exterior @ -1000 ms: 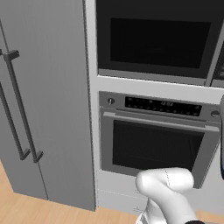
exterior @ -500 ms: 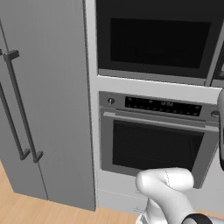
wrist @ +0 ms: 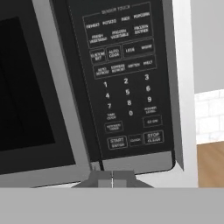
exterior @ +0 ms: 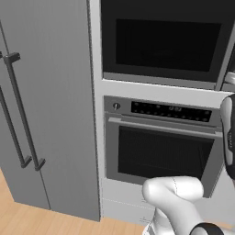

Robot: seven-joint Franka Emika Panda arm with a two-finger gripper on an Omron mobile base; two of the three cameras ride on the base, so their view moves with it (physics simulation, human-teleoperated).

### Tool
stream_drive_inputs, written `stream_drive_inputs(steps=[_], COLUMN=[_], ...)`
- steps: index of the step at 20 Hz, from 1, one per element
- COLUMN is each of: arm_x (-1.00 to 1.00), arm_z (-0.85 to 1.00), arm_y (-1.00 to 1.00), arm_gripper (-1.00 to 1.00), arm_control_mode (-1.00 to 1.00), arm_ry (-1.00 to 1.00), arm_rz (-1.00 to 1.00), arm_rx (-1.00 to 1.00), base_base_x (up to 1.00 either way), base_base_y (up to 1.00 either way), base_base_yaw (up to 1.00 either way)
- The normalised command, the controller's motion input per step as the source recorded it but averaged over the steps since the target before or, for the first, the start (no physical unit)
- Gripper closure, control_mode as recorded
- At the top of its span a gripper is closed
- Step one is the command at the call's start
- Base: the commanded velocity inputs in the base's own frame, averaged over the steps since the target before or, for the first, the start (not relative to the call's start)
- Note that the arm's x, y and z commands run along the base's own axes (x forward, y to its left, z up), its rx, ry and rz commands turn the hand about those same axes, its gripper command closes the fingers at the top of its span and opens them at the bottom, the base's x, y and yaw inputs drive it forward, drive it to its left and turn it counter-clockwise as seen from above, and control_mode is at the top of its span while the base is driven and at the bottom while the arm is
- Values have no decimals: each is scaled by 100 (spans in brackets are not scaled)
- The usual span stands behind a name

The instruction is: Pick the corn from the sink and place it in the bowl. Then pick the bowl and place it in the microwave. Then close the microwave door and press the start button.

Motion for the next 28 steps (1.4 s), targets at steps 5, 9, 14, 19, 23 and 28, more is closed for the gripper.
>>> stream_drive_inputs(steps=[5, 9, 14, 19, 23, 28], arm_x=[29, 23, 17, 19, 27, 25], arm_z=[-6, 0, -4, -14, -5, -1], arm_y=[-20, -23, -14, -5, 0, -4], arm_gripper=[100, 100, 100, 100, 100, 100], arm_control_mode=[-100, -100, -100, -100, -100, -100], arm_ry=[0, 0, 0, 0, 0, 0], arm_rz=[0, 0, 0, 0, 0, 0], arm_rx=[0, 0, 0, 0, 0, 0], base_base_x=[0, 0, 0, 0, 0, 0], base_base_y=[0, 0, 0, 0, 0, 0], base_base_yaw=[0, 0, 0, 0, 0, 0])
